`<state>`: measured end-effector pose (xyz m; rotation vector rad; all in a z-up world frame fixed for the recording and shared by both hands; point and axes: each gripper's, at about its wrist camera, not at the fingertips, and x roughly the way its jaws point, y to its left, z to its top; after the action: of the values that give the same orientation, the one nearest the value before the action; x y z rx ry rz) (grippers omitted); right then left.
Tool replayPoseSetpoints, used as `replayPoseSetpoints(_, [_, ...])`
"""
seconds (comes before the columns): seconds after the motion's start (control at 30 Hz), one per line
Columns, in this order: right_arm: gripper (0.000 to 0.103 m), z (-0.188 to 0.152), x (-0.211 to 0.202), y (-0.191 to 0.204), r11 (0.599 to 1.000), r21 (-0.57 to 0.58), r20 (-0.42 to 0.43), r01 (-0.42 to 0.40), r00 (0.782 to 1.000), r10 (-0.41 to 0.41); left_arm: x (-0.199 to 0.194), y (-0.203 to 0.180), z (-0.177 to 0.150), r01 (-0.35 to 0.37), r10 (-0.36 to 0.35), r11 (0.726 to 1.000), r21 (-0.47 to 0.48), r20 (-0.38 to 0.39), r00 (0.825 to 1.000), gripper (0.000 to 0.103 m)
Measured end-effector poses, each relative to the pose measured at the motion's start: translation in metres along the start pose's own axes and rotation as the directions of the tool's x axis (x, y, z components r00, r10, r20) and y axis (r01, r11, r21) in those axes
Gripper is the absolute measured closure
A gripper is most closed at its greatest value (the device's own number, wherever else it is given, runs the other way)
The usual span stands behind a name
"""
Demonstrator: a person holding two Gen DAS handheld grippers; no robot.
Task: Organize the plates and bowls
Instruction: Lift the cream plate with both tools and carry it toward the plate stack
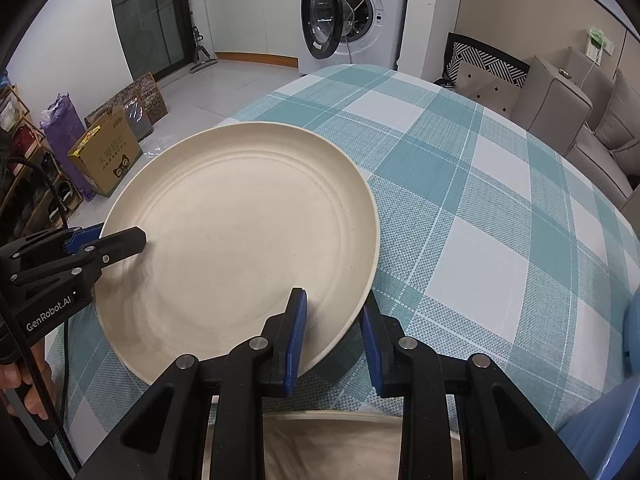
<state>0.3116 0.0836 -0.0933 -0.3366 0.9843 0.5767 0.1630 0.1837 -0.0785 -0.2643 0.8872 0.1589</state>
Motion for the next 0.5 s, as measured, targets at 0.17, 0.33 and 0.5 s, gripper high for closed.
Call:
replayPoseSetpoints(0.17, [0.076,0.0,-0.006,0.001,1.0,-0.003,0.011,0.006,1.0,-0.006,-0.005,0.0,0.001,0.007,-0.007,1.0,-0.001,0.01,1.0,0.08])
replayPoseSetpoints(0.33, [0.076,0.001,-0.015,0.0,1.0,0.001,0.026,0.008,1.0,-0.008,-0.012,-0.001,0.001,0.014,-0.014,1.0,-0.002,0.022,1.0,0.08])
replayPoseSetpoints(0.5, [0.076,0.003,-0.025,-0.003,1.0,0.007,0.044,0.012,0.999,-0.012,-0.019,-0.003,0.002,0.031,-0.031,1.0,-0.003,0.032,0.999,0.08])
